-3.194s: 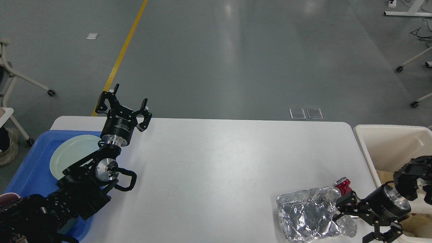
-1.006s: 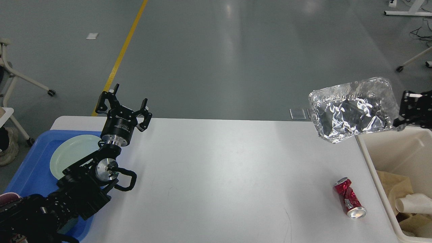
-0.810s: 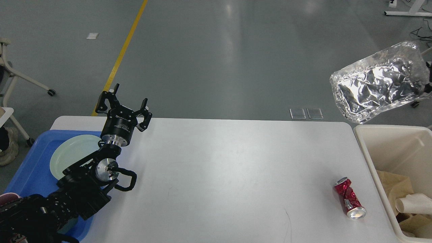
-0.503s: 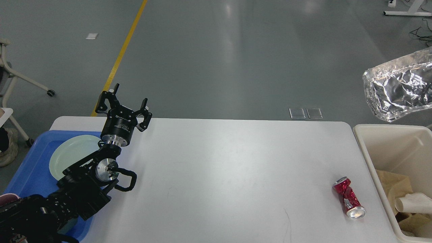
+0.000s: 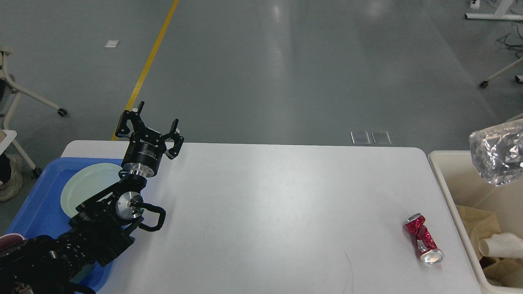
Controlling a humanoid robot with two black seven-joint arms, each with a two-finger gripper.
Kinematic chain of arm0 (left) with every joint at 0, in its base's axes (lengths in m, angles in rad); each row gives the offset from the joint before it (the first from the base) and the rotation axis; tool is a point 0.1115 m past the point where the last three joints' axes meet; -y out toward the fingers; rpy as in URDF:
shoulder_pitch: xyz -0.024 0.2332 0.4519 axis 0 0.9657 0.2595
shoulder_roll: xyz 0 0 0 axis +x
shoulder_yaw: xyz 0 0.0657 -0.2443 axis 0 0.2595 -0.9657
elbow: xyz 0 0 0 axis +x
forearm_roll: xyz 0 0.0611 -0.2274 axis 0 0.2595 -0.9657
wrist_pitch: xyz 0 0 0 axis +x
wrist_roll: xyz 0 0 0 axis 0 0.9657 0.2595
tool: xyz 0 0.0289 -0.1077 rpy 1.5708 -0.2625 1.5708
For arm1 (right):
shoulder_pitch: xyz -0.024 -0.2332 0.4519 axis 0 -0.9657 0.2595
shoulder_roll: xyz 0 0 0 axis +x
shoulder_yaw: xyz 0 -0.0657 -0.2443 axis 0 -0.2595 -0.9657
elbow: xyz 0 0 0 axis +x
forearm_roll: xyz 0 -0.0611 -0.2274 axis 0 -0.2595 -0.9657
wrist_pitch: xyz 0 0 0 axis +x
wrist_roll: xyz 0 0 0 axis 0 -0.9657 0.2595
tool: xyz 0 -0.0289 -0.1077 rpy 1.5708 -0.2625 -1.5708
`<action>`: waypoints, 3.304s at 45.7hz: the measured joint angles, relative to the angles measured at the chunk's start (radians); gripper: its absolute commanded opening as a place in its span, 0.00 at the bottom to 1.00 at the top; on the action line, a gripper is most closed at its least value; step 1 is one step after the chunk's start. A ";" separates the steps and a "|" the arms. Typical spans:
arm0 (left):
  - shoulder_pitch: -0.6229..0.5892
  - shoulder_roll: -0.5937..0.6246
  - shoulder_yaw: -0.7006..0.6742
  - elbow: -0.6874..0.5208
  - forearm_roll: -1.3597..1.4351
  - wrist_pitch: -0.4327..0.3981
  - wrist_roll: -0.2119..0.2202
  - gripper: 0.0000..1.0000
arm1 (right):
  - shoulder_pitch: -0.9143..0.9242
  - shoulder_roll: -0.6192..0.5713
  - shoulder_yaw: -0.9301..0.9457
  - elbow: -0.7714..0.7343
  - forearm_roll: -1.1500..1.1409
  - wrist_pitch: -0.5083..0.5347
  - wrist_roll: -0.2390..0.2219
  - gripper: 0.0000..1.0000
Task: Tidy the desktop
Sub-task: 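Carry the foil package over the white bin and drop it, then lower the right gripper onto the red can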
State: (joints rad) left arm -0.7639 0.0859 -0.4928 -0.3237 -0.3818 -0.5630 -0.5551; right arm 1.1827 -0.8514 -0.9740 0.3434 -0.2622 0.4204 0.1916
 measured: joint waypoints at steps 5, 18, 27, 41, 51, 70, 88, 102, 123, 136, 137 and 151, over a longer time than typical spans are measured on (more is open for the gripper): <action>0.000 0.000 0.000 0.000 0.000 0.000 0.000 0.97 | -0.116 0.004 0.095 0.000 0.030 -0.119 0.001 0.00; 0.000 0.000 0.000 0.000 0.000 0.000 0.000 0.97 | -0.323 0.074 0.253 -0.046 0.084 -0.277 0.006 0.28; 0.000 0.000 -0.001 0.000 0.000 0.000 0.000 0.97 | -0.381 0.091 0.298 -0.062 0.089 -0.292 0.006 0.63; 0.000 0.000 -0.001 0.000 0.000 0.000 0.001 0.97 | -0.382 0.085 0.292 -0.056 0.090 -0.291 0.006 1.00; 0.000 0.000 0.000 0.000 0.000 0.000 0.001 0.97 | -0.288 0.054 0.282 0.024 0.089 -0.254 0.006 1.00; 0.000 0.000 0.000 0.000 0.000 0.000 0.001 0.97 | 0.248 0.113 -0.214 0.183 0.034 -0.114 0.026 1.00; 0.000 0.000 0.000 0.000 0.000 0.000 0.000 0.97 | 0.417 0.279 -0.357 0.435 -0.373 -0.107 0.077 1.00; 0.000 0.000 0.000 0.000 0.000 0.000 0.000 0.97 | 0.515 0.415 -0.349 0.603 -0.513 0.020 0.075 1.00; 0.000 0.000 0.000 0.000 0.000 0.000 0.000 0.97 | 0.335 0.544 -0.243 0.622 -0.507 0.032 0.062 1.00; 0.000 0.000 0.000 0.000 0.000 0.000 0.001 0.97 | 0.154 0.549 -0.134 0.519 -0.499 0.007 0.061 1.00; 0.000 0.000 0.000 0.000 0.000 0.000 0.001 0.97 | 0.145 0.549 -0.126 0.511 -0.499 0.007 0.061 1.00; 0.000 0.000 0.000 0.000 0.000 0.000 0.001 0.97 | 0.024 0.535 -0.081 0.334 -0.499 0.006 0.066 1.00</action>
State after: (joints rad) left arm -0.7640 0.0859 -0.4924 -0.3237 -0.3820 -0.5630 -0.5543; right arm 1.2071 -0.3162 -1.0552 0.6776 -0.7609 0.4265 0.2578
